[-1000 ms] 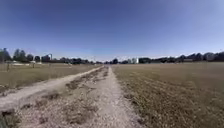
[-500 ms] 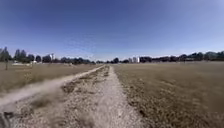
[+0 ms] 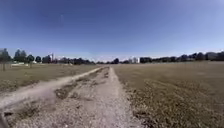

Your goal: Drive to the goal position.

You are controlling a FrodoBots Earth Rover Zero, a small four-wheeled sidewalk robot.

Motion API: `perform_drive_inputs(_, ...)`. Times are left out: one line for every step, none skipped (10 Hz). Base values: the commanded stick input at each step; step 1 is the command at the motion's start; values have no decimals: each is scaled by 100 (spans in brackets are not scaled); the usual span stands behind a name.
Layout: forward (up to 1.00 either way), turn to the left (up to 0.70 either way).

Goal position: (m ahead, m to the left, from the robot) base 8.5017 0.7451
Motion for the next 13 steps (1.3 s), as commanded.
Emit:
perform_drive_inputs(3, 0)
perform_drive_inputs(3, 0)
perform_drive_inputs(2, 0)
perform_drive_inputs(1, 0)
perform_drive_inputs(0, 0)
perform_drive_inputs(0, 0)
perform_drive_inputs(0, 0)
perform_drive_inputs(0, 0)
perform_drive_inputs(0, 0)
perform_drive_inputs(29, 0)
perform_drive_inputs(70, 0)
perform_drive_inputs(70, 0)
perform_drive_inputs(70, 0)
